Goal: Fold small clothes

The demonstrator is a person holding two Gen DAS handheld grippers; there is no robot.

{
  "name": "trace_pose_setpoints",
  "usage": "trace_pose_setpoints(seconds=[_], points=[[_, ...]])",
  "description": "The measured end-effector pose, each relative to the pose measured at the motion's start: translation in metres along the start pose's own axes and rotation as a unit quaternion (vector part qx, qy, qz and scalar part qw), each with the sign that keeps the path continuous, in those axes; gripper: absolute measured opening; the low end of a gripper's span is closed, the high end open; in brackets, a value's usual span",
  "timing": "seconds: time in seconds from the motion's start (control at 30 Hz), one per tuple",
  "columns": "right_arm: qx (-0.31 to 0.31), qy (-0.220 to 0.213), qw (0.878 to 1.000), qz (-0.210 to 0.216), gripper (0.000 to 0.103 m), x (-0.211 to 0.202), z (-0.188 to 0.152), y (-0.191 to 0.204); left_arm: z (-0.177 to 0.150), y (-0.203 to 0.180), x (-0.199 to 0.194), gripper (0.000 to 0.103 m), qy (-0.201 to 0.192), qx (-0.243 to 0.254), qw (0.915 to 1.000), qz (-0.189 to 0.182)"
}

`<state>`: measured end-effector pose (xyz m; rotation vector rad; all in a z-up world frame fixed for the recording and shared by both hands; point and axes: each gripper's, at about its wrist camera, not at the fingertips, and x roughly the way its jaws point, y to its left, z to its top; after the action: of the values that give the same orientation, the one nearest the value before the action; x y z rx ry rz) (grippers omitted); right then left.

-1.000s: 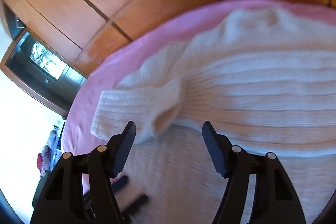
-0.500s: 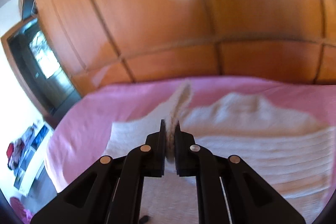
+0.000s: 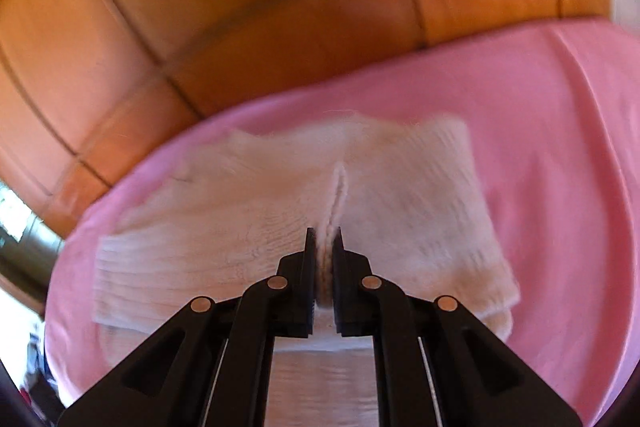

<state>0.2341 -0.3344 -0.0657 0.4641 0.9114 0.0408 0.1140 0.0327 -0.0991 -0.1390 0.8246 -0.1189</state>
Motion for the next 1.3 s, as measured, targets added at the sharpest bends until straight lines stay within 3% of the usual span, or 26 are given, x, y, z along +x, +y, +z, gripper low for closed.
trace_pose_setpoints(seconds=[0.07, 0.1, 0.13, 0.2, 0.37, 0.57, 0.67, 0.8, 0.9, 0.97, 1.2, 1.3], points=[[0.008, -0.007, 1.0, 0.0, 0.024, 0.003, -0.004, -0.008, 0.004, -0.002, -0.002, 0.072, 0.011, 0.003, 0.9999, 0.004], [0.008, -0.013, 1.0, 0.001, 0.046, -0.001, -0.005, -0.011, 0.007, -0.001, -0.005, 0.072, 0.016, -0.001, 0.9999, 0.002], [0.006, -0.021, 1.0, 0.0, 0.056, -0.007, -0.008, -0.012, 0.01, 0.002, -0.008, 0.072, 0.018, -0.009, 0.9998, -0.004], [-0.007, -0.039, 0.999, -0.008, 0.057, -0.023, -0.009, -0.01, 0.019, 0.008, -0.017, 0.072, 0.011, -0.031, 0.9993, -0.02], [-0.077, -0.063, 0.995, 0.016, 0.06, -0.048, -0.02, 0.028, 0.054, 0.019, -0.022, 0.072, -0.024, -0.052, 0.9982, -0.016], [-0.158, -0.024, 0.987, -0.008, 0.064, -0.009, -0.031, 0.069, 0.101, 0.008, 0.003, 0.072, -0.046, -0.02, 0.9987, -0.012], [-0.16, -0.012, 0.986, -0.045, 0.068, 0.013, -0.03, 0.063, 0.122, 0.007, 0.027, 0.069, -0.038, -0.01, 0.9992, -0.011], [-0.168, -0.017, 0.984, -0.055, 0.079, 0.023, -0.034, 0.056, 0.143, 0.017, 0.067, 0.069, -0.01, -0.03, 0.9995, -0.007], [-0.181, -0.024, 0.981, -0.063, 0.082, 0.032, -0.039, 0.061, 0.144, 0.034, 0.104, 0.069, 0.023, -0.059, 0.998, 0.003], [-0.18, -0.025, 0.982, -0.062, 0.083, 0.034, -0.037, 0.061, 0.138, 0.034, 0.108, 0.069, 0.007, -0.055, 0.9984, 0.009], [-0.178, -0.026, 0.982, -0.06, 0.085, 0.035, -0.038, 0.059, 0.128, 0.017, 0.074, 0.069, -0.006, -0.038, 0.9982, 0.045], [-0.178, -0.025, 0.982, -0.058, 0.086, 0.036, -0.037, 0.059, 0.114, 0.002, 0.054, 0.069, -0.016, -0.015, 0.9991, 0.037]])
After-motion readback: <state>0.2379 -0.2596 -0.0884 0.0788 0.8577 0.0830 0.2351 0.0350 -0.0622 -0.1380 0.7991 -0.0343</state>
